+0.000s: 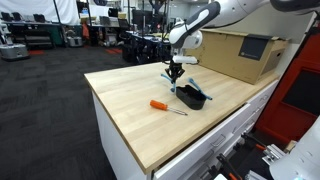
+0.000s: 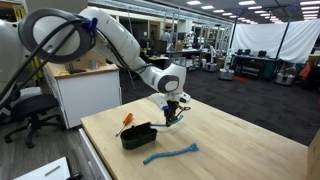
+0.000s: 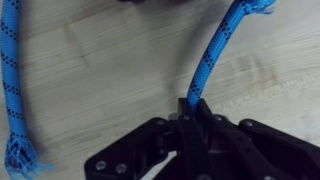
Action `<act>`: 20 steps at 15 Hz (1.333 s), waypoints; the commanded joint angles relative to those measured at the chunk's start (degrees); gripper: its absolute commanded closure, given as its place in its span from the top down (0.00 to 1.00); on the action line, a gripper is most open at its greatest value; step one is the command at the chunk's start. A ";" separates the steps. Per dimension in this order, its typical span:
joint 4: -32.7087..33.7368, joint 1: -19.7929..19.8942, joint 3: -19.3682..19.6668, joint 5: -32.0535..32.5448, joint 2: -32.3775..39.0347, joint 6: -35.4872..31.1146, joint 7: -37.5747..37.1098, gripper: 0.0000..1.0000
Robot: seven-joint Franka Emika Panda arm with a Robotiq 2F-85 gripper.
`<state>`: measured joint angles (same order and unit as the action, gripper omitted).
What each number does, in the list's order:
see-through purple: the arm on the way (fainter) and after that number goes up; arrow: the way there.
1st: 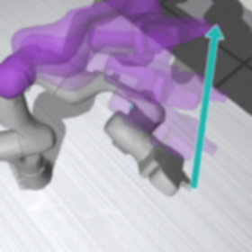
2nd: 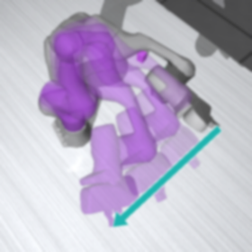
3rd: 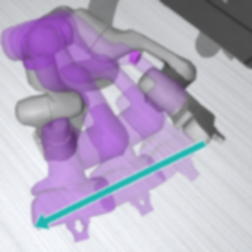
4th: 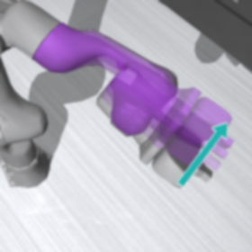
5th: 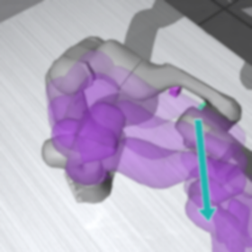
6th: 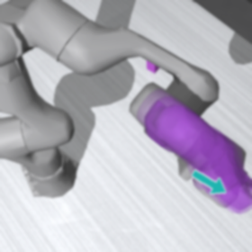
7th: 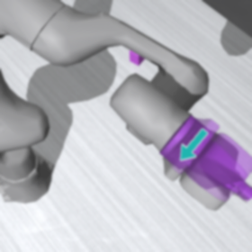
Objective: Put the blue objects together
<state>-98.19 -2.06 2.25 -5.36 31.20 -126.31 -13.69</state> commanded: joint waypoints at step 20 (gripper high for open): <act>-8.36 6.32 3.77 24.42 -10.73 7.34 30.17 0.03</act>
<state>-103.52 2.15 7.15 16.71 21.35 -116.82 8.95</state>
